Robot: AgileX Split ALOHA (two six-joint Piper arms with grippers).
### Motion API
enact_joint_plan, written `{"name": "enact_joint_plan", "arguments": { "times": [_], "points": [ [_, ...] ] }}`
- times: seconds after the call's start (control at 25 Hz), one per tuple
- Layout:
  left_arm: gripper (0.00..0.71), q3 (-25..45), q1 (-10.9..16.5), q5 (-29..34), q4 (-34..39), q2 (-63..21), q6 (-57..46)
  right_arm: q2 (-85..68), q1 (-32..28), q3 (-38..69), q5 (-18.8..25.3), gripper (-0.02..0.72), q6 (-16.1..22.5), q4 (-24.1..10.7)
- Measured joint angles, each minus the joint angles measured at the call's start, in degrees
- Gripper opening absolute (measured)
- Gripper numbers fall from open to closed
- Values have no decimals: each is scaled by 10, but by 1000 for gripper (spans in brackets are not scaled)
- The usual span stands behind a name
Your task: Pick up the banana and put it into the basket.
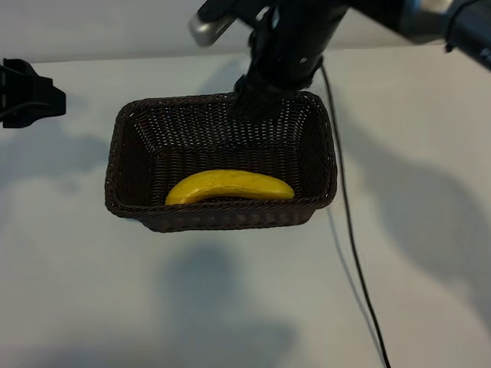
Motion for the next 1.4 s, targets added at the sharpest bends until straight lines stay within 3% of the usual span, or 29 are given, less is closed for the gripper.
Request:
{"name": "enact_joint_plan", "arguments": {
  "times": [0.44, 0.68, 1.4],
  "points": [
    [563, 0, 0, -1, -1, 0, 2, -62, -24, -6, 59, 579, 60, -1],
    [563, 0, 0, -1, -1, 0, 2, -65, -42, -6, 63, 579, 79, -5],
    [562, 0, 0, -31, -3, 0, 12, -65, -42, -6, 63, 579, 81, -2]
  ]
}}
